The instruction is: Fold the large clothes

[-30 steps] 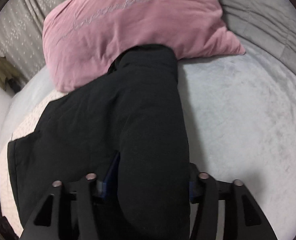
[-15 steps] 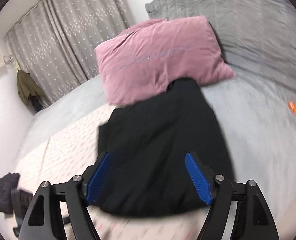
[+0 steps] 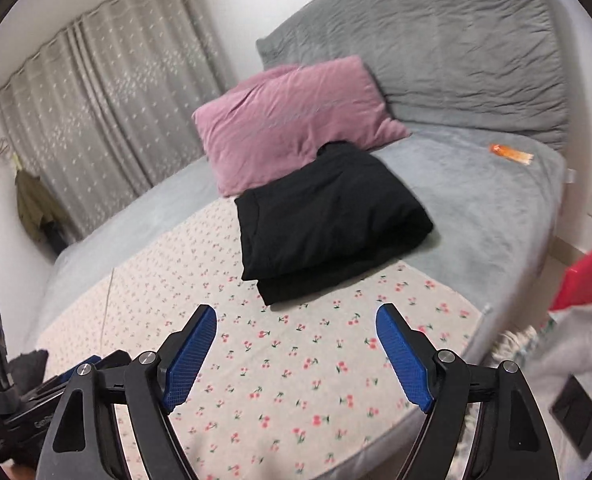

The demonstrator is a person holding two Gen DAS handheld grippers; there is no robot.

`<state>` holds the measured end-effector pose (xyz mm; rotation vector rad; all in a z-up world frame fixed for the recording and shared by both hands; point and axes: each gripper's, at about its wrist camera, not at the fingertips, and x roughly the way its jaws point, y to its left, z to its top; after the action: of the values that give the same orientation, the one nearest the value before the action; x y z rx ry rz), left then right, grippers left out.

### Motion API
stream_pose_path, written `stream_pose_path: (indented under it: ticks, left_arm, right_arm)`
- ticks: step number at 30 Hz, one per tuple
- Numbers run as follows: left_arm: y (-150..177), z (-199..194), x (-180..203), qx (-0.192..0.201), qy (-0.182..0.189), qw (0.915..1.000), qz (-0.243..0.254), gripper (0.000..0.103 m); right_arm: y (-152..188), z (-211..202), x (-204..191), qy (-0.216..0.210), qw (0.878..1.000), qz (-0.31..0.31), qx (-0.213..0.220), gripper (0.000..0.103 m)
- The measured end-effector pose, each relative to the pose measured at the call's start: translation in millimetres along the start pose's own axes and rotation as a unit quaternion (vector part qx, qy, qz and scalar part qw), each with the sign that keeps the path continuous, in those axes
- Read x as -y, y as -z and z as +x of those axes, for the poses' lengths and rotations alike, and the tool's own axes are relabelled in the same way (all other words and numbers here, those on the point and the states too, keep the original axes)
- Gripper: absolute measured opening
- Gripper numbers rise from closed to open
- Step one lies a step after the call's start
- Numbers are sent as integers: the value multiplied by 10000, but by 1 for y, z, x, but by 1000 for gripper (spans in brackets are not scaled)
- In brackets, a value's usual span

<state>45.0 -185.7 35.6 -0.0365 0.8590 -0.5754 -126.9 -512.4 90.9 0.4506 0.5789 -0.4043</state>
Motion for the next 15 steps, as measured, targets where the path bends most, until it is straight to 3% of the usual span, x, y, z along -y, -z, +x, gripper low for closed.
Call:
stream_pose_path:
  ticks: [6,12,15]
  left_arm:
    - [5,-16,12,195,-80,9992,332,84]
    - [8,-35,21,403,32,9982,440,84]
    - [10,-39,24,479,11,9976,508,90]
  right_arm:
    - [15,-50,-15,476,9977,-229,428,84]
    - [26,-73,-21,605,9962,-406,472,85]
    - [32,-71,-23,685,9960,-427,396,85]
